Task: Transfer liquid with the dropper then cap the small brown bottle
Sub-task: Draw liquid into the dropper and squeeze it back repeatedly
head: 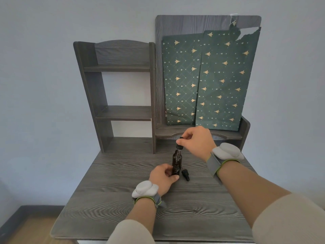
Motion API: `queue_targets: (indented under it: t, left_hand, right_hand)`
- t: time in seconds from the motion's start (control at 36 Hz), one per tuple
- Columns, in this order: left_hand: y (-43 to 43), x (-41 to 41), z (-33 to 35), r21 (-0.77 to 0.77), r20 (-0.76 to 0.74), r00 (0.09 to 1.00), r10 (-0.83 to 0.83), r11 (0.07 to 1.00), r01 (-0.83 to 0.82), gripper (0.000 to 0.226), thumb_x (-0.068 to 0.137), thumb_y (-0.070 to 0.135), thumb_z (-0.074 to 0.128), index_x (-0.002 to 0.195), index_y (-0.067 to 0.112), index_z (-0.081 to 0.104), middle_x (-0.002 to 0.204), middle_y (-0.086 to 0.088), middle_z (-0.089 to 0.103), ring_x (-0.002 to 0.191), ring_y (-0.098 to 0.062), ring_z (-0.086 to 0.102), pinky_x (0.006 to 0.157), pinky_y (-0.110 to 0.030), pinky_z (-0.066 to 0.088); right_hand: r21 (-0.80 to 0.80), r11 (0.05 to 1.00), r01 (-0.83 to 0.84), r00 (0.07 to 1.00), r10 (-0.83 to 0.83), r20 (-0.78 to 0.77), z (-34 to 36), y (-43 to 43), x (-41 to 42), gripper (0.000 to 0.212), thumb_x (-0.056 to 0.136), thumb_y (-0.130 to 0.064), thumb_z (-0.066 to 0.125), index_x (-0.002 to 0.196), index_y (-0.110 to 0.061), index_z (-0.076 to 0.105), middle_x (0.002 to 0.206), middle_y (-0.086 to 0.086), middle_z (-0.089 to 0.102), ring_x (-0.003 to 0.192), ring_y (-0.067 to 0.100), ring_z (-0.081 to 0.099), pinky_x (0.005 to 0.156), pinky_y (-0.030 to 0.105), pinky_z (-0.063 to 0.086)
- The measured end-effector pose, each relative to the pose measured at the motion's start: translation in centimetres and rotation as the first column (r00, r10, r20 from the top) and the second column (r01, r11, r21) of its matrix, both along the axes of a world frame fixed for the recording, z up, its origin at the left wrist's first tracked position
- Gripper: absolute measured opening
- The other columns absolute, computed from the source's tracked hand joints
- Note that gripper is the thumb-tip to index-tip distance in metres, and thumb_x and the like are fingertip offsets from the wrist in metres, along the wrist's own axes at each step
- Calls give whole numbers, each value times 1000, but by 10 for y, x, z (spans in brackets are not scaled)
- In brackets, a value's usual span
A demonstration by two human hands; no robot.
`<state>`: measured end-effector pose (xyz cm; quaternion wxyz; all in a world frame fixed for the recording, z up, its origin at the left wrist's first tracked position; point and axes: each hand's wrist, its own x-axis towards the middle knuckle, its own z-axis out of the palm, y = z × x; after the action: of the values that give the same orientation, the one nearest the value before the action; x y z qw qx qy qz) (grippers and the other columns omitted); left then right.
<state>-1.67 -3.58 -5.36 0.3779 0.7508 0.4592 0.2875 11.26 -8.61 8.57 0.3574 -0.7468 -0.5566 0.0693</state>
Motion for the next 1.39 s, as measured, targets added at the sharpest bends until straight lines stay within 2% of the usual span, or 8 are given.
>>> queue_targets:
  t: [0.08,0.39,0.61,0.86,1.03,1.31,1.39]
  left_hand:
    - [0,0,0,-1,7,1000,-5,1000,5,27,74,25,75,100,20,67,75,10,56,71,-9,51,72,-20,41]
    - [1,-1,-1,-15,19,1000,-10,1000,10,28,75,26,74,101,20,67,78,10,58,70,-6,50,70,-17,38]
    - [2,0,-2,-19,26,1000,-11,1000,12,29,73,26,75,100,21,67,78,8,58,70,-6,50,71,-19,40]
    - [1,0,-1,-6,21,1000,-1,1000,1,28,74,25,75,100,20,67,78,9,57,70,-6,50,66,-15,37]
    - [0,0,-1,-12,18,1000,0,1000,0,28,74,26,75,101,20,67,80,8,58,71,-6,50,71,-18,38]
    - [-1,-2,2,-10,3,1000,-8,1000,8,30,75,27,74,104,20,67,84,6,59,74,-8,52,71,-17,38]
    - [0,-2,1,-6,-2,1000,-7,1000,7,31,75,28,74,104,19,67,84,6,60,74,-8,52,71,-18,39]
  right_hand:
    - [-2,1000,0,1000,0,-1,0,0,0,15,74,-34,75,73,-20,72,75,-1,70,79,18,65,76,33,55]
    - [11,1000,-14,1000,14,2,2,0,-1,15,76,-33,75,74,-18,72,72,-1,67,76,17,63,72,29,52]
    - [13,1000,-14,1000,14,11,3,3,-1,15,74,-34,75,68,-22,69,71,-1,69,75,18,65,73,32,55]
    - [16,1000,-11,1000,11,3,2,2,1,15,73,-32,76,66,-22,68,69,1,68,73,19,63,69,27,50]
    - [24,1000,-5,1000,5,1,1,3,1,15,74,-31,76,69,-19,70,69,2,66,72,19,61,66,24,44]
    - [32,999,-14,1000,14,18,1,3,1,16,73,-32,76,68,-18,70,68,3,67,72,20,62,67,27,49]
    - [33,999,-13,1000,13,17,1,2,2,16,73,-32,76,68,-18,71,68,3,67,71,20,62,66,26,46]
